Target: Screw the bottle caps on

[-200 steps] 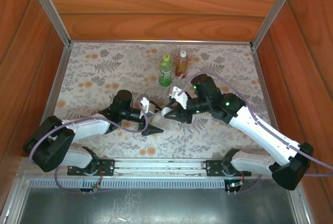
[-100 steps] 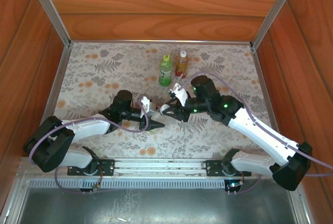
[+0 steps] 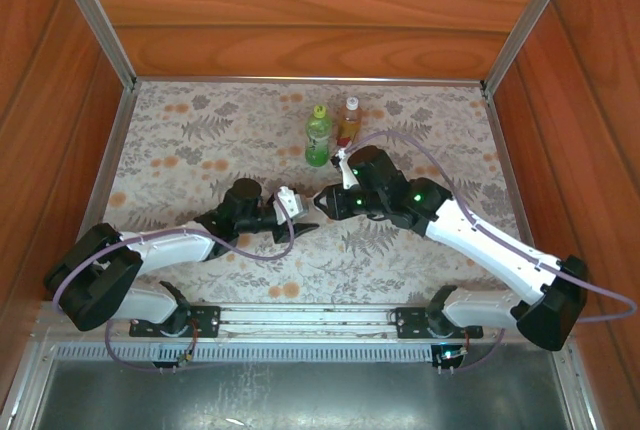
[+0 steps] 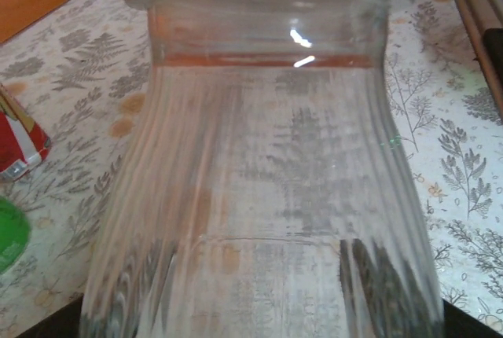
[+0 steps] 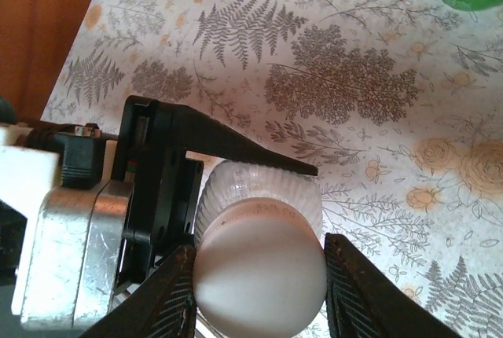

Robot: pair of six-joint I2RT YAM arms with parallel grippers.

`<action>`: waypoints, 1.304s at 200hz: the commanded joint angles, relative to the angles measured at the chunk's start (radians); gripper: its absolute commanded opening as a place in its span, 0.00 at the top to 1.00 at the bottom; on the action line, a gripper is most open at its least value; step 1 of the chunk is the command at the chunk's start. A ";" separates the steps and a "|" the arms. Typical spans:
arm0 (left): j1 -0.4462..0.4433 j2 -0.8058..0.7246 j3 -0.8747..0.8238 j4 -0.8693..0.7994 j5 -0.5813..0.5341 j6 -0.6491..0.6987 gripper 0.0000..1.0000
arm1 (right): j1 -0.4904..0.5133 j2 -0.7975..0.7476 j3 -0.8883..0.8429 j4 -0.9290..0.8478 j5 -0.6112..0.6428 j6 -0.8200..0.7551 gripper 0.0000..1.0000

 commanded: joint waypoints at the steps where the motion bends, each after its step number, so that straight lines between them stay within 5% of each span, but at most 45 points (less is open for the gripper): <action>1: 0.017 -0.019 -0.006 0.046 -0.016 0.018 0.56 | -0.010 -0.039 0.001 -0.026 0.079 0.017 0.67; 29: 0.073 -0.001 0.004 0.046 0.314 -0.086 0.56 | -0.010 -0.140 -0.048 0.085 -0.138 -0.355 0.44; 55: 0.075 0.020 0.032 0.046 0.516 -0.131 0.55 | -0.010 -0.238 -0.121 0.203 -0.268 -0.548 0.40; 88: 0.076 0.005 0.041 0.044 0.644 -0.137 0.55 | -0.011 -0.247 -0.142 0.216 -0.371 -0.728 0.36; 150: 0.075 -0.008 0.049 0.044 0.707 -0.133 0.55 | -0.014 -0.187 -0.144 0.247 -0.470 -0.760 0.39; 186: 0.076 -0.017 0.047 0.044 0.715 -0.134 0.54 | -0.013 -0.177 -0.148 0.254 -0.477 -0.760 0.51; 230: 0.075 -0.036 0.041 0.045 0.718 -0.132 0.54 | -0.014 -0.170 -0.146 0.248 -0.475 -0.767 0.45; 261: 0.076 -0.034 0.041 0.044 0.705 -0.130 0.54 | -0.014 -0.164 -0.143 0.251 -0.488 -0.756 0.61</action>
